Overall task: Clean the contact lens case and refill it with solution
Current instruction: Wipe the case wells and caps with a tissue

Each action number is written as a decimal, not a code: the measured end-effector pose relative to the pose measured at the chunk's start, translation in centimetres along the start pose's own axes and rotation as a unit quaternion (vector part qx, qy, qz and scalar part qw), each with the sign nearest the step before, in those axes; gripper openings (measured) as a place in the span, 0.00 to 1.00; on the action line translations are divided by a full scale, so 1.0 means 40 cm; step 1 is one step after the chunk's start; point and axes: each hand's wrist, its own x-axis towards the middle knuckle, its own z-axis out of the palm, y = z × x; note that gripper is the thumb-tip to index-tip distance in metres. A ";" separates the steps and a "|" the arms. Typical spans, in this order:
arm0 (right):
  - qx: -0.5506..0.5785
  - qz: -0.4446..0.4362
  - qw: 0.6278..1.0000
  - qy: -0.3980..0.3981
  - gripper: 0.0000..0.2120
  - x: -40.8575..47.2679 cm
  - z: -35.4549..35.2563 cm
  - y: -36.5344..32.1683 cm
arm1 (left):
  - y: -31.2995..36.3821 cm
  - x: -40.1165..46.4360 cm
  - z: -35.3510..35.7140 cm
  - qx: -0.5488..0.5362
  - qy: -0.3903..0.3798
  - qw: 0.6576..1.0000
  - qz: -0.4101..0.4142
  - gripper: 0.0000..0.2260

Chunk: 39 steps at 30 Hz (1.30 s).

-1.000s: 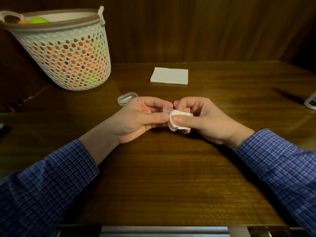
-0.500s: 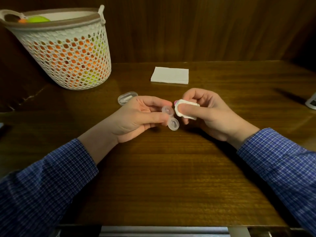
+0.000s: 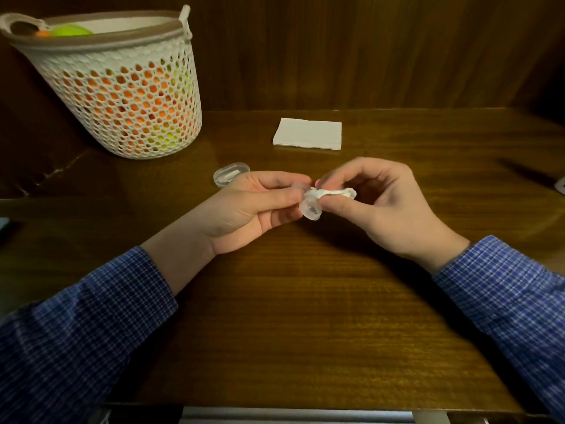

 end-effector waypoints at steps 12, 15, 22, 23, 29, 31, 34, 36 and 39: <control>0.007 -0.003 1.000 -0.005 0.06 -0.006 0.018 -0.010 | -0.002 -0.002 0.005 0.000 0.010 1.000 -0.029 0.15; 0.001 -0.007 1.000 0.010 0.06 -0.005 0.023 -0.013 | -0.002 0.001 0.006 -0.013 0.018 0.999 -0.031 0.19; -0.074 -0.007 0.997 -0.032 0.06 -0.003 0.016 -0.010 | 0.002 0.003 0.012 -0.007 0.034 0.999 -0.038 0.23; -0.084 -0.005 0.996 -0.042 0.06 -0.003 0.015 -0.009 | 0.001 0.002 0.013 -0.005 0.035 0.999 -0.038 0.24; -0.109 -0.010 0.993 -0.033 0.07 -0.005 0.017 -0.006 | -0.003 0.002 0.014 0.007 0.035 0.999 -0.019 0.22; -0.090 0.004 0.996 -0.017 0.08 -0.008 0.022 -0.005 | -0.004 0.002 0.012 -0.001 0.047 0.999 -0.007 0.19; -0.070 0.037 0.997 0.002 0.08 -0.009 0.022 0.000 | -0.008 0.001 0.007 -0.013 0.059 0.998 0.015 0.14; -0.058 0.055 0.997 -0.001 0.08 -0.008 0.020 0.003 | -0.009 -0.001 0.005 -0.012 0.056 0.998 0.026 0.12; 0.007 0.099 0.995 0.007 0.10 -0.007 0.024 0.002 | -0.011 -0.002 0.009 0.001 0.059 0.997 0.048 0.11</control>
